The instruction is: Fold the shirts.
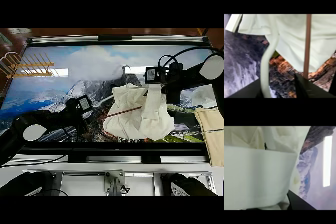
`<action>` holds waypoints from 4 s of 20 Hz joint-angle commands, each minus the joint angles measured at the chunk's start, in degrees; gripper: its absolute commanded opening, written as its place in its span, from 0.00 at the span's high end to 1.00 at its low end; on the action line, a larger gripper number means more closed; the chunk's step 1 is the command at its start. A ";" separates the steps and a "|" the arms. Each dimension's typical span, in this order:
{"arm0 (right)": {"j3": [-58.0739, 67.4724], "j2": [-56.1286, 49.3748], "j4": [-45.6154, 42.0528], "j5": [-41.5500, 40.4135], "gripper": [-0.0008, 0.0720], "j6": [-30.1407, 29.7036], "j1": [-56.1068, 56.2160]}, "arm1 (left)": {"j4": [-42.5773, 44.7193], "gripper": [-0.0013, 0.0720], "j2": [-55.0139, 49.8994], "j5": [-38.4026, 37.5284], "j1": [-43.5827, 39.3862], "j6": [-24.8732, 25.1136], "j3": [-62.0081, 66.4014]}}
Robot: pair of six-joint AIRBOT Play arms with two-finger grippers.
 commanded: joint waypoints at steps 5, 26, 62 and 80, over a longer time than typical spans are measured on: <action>0.00 4.70 1.11 -0.26 0.84 9.73 -2.03 | 10.25 0.05 2.32 15.28 8.66 -0.94 0.85; 0.00 20.17 -0.20 2.93 0.84 42.16 8.59 | -38.97 0.24 -18.91 15.54 9.81 -42.32 -0.61; 0.00 15.17 -20.41 8.31 0.84 54.03 10.97 | -59.98 0.13 -33.79 3.17 -3.61 11.96 15.65; 0.00 24.26 -12.63 13.64 0.84 61.66 10.97 | -70.03 0.14 -47.78 1.42 -1.70 -1.81 26.99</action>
